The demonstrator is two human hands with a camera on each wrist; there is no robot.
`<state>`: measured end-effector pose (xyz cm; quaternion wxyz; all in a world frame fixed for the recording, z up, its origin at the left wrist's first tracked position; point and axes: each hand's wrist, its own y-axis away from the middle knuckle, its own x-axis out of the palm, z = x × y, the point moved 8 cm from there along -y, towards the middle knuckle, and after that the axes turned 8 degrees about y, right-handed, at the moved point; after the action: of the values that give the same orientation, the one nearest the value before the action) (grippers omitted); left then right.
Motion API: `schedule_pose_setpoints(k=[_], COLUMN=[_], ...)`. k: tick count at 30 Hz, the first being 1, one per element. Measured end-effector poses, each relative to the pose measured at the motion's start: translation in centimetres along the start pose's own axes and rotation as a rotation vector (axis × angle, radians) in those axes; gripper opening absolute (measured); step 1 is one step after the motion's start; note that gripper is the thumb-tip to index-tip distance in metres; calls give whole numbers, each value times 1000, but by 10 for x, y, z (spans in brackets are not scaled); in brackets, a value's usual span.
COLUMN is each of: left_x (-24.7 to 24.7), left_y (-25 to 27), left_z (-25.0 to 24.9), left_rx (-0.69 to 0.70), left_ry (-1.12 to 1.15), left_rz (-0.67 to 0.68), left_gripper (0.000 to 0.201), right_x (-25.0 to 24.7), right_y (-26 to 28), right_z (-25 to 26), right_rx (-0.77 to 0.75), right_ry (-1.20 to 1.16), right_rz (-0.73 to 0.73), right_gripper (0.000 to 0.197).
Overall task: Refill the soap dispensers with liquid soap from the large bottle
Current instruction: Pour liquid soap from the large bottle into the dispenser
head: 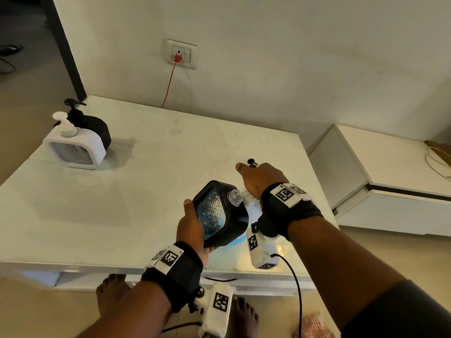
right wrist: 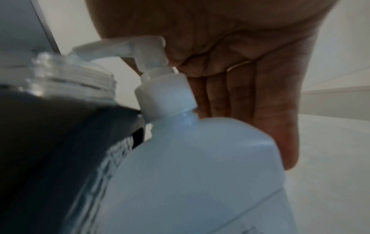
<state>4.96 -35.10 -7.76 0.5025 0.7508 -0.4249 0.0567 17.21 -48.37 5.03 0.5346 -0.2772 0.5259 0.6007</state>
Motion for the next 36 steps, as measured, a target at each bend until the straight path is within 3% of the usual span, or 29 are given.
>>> schedule_pose_setpoints(k=[4,10,14,23,30,36], left_x=[-1,-3,-4,-2,-2,-1], left_y=[-3,-4,-5,-5,-6,-6], left_z=[0,-2,-1,1,-1,-1], left_rx=[-3,2,-11,-14,-10,-9], left_ry=[3,14,20,21,27,23], left_rz=[-5,-15,-11,-7,-9,6], left_gripper=[48,49,47,48,44,50], right_x=[-1,2,6,-3,-1,2], right_y=[4,1,-5,8,10,3], right_z=[0,11,6,-2,11,6], right_rx=[-9,-21,16,8,-23,14], right_ry=[23,-2,7,-19,-11,-54], right_rz=[-16,103,62,-38,82,77], right_gripper=[74,83,91,71,86,71])
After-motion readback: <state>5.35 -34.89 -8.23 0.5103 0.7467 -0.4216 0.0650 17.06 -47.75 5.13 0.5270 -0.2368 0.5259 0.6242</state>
